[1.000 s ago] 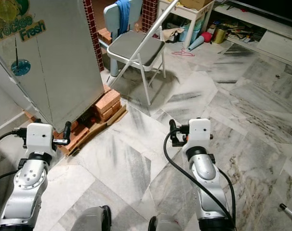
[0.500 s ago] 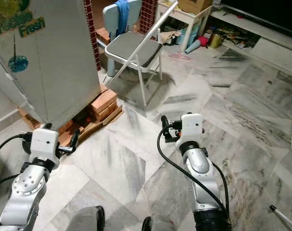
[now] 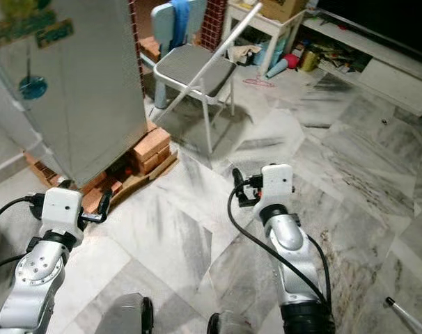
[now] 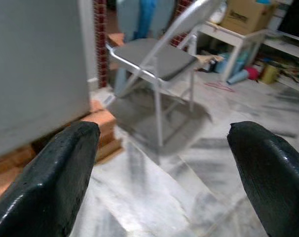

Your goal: Restocking fridge

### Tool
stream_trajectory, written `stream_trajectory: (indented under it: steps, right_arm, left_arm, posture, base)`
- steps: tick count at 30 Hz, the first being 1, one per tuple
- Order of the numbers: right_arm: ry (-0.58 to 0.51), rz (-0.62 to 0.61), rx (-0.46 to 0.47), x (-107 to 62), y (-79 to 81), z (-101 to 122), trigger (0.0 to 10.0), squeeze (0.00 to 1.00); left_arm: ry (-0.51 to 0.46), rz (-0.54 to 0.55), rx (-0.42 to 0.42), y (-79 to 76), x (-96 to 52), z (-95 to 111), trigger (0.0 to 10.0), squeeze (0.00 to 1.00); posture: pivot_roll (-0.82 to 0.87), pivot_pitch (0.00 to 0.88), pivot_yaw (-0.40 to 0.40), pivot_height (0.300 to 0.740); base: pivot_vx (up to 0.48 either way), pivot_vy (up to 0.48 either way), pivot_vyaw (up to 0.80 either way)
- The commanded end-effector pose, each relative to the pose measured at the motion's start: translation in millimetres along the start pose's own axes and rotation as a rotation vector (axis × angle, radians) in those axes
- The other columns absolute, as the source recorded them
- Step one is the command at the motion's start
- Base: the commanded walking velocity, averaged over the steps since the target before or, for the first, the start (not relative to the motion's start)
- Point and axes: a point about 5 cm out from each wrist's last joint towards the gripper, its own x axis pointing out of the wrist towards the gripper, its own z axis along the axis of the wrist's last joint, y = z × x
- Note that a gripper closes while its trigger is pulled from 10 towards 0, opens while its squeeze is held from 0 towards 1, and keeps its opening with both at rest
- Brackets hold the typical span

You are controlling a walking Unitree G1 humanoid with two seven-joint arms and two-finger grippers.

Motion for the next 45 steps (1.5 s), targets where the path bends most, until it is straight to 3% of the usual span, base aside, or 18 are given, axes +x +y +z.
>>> stream_trajectory:
  steps: [1, 8, 22, 32, 45]
  right_arm:
    - [0.018, -0.023, -0.006, -4.3, -9.6, -4, 10.0, 0.00]
    - [0.026, -0.016, -0.002, -4.0, -7.4, -4, 10.0, 0.00]
    - [0.026, -0.016, 0.008, -6.5, -6.9, -6, 10.0, 0.00]
    - [-0.024, -0.076, 0.037, 1.6, -7.5, -1, 10.0, 0.00]
    - [0.000, -0.052, 0.027, -1.7, -5.7, -8, 10.0, 0.00]
  left_arm:
    - [-0.008, -0.002, 0.003, -3.4, -0.7, -1, 10.0, 0.00]
    - [-0.027, 0.020, 0.018, 2.1, 0.7, 0, 10.0, 0.00]
    - [-0.048, 0.016, 0.050, 2.3, 3.1, 1, 10.0, 0.00]
    - [-0.035, 0.095, 0.070, 11.2, 7.9, 0, 10.0, 0.00]
    - [-0.003, 0.130, 0.057, 26.0, 16.0, -7, 10.0, 0.00]
  posture:
    - [0.08, 0.098, -0.111, 0.740]
    - [0.08, 0.102, -0.111, 0.740]
    - [0.08, 0.111, -0.103, 0.740]
    - [0.09, 0.076, -0.020, 0.740]
    - [0.09, 0.090, -0.058, 0.740]
  base:
    - [0.000, 0.480, 0.00]
    - [0.000, 0.480, 0.00]
    - [0.146, 0.402, -0.62]
    - [0.196, 0.000, 0.00]
    - [0.000, 0.120, 0.00]
